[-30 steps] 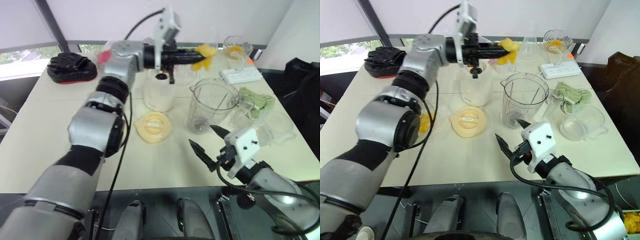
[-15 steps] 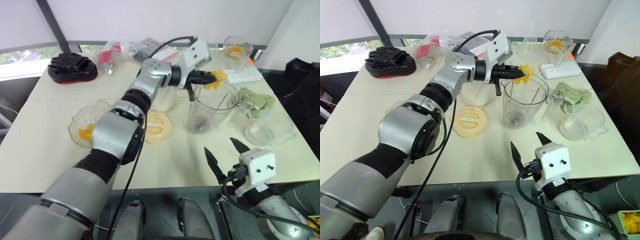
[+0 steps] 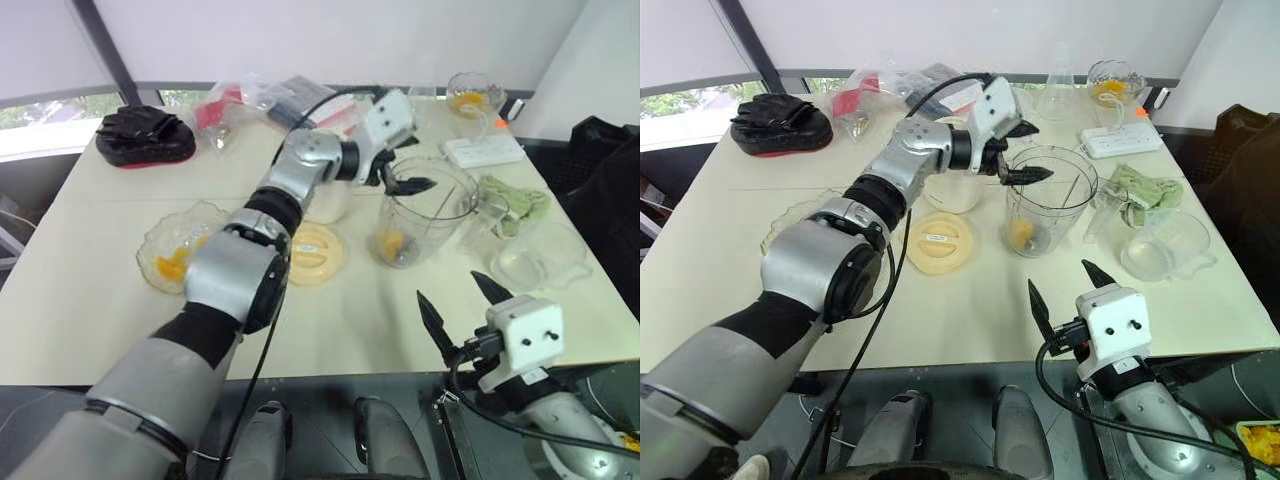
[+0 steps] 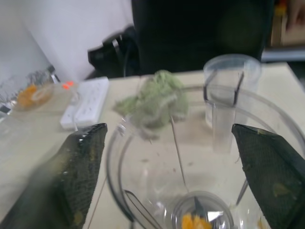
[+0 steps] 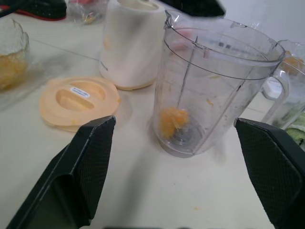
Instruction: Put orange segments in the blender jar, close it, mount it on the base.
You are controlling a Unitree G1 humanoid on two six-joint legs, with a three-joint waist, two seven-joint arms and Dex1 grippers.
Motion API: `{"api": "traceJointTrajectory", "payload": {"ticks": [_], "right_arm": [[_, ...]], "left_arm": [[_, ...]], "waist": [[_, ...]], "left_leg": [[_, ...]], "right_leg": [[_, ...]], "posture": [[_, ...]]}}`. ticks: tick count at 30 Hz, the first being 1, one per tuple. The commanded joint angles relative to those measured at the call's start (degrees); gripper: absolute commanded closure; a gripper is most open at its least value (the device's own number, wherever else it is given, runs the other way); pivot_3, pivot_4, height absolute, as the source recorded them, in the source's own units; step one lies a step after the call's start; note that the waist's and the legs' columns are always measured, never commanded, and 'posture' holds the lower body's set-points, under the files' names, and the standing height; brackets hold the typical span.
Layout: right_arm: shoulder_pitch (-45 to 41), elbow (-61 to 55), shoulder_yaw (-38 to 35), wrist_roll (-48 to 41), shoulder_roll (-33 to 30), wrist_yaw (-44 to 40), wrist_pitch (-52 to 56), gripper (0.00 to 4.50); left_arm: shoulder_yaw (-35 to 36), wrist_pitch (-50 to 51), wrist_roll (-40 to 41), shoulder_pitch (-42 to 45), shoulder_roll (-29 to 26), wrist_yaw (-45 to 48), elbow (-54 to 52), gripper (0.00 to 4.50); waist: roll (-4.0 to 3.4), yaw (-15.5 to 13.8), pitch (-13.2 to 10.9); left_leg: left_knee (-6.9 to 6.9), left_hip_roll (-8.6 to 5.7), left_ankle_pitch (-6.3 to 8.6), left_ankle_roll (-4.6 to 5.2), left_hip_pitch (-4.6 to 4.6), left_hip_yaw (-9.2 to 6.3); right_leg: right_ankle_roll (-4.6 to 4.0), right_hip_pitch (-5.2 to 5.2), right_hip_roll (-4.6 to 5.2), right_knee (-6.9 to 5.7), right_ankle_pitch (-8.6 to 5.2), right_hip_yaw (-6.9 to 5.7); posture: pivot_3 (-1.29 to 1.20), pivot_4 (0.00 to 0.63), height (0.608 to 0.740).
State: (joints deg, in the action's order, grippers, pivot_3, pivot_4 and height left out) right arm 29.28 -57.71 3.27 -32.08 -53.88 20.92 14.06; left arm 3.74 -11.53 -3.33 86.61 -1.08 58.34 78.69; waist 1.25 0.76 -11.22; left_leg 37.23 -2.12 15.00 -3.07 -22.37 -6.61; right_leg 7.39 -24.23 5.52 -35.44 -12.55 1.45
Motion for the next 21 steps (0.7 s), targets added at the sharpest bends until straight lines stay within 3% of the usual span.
{"api": "traceJointTrajectory", "payload": {"ticks": [1,4,9,14,18,21], "right_arm": [[1.4,-2.3,-4.6,-3.7,-1.5,-0.7,0.2,0.34],[3.4,-2.3,-8.8,-5.3,-0.3,-2.8,2.4,0.34],[10.7,3.1,-19.6,-3.6,8.0,-10.9,3.3,0.34],[10.2,11.8,-28.6,-1.9,14.9,-18.7,1.7,0.34],[6.2,17.5,-33.1,-1.2,19.1,-19.7,3.3,0.34],[-0.1,23.0,-33.8,0.2,20.2,-19.2,5.8,0.34]], "left_arm": [[5.1,0.8,5.2,2.9,-3.0,4.2,-2.4,0.04],[6.6,0.6,7.0,1.8,-5.5,8.3,-3.5,0.04],[6.8,1.7,10.1,-6.2,-9.9,17.1,-10.4,0.04],[2.3,8.2,11.9,-24.3,-12.6,19.6,-32.8,0.04],[-0.9,19.0,14.2,-41.5,-15.6,16.8,-57.9,0.04],[-2.7,24.2,15.0,-50.5,-17.0,13.4,-68.1,0.04]], "waist": [[0.00,-0.1,0.0],[-0.01,-0.2,0.0],[-0.06,-0.2,0.0],[-0.10,0.1,0.0],[-0.12,0.1,0.0],[-0.14,-0.2,0.1]], "left_leg": [[0.00,0.00,0.00,0.00,0.00,0.00],[0.01,-0.01,0.00,0.00,0.00,0.00],[0.00,0.00,0.01,0.01,0.04,-0.01],[-0.06,0.04,0.03,0.05,0.73,0.05],[-0.08,0.09,0.03,0.05,0.89,0.02],[-0.07,0.10,0.03,0.05,0.90,0.02]], "right_leg": [[0.00,0.00,0.00,-0.01,0.00,0.00],[0.00,0.03,0.00,0.00,0.00,0.00],[0.00,0.09,0.00,0.00,0.00,0.00],[-0.05,0.71,0.00,0.05,-0.01,0.07],[-0.28,0.86,0.00,0.06,-0.11,0.07],[-0.29,0.87,0.00,0.05,-0.12,0.09]], "posture": [[0.00,0.150,0.740],[0.00,0.150,0.740],[0.00,0.150,0.740],[0.00,0.150,0.740],[0.00,0.150,0.740],[0.00,0.150,0.740]]}}
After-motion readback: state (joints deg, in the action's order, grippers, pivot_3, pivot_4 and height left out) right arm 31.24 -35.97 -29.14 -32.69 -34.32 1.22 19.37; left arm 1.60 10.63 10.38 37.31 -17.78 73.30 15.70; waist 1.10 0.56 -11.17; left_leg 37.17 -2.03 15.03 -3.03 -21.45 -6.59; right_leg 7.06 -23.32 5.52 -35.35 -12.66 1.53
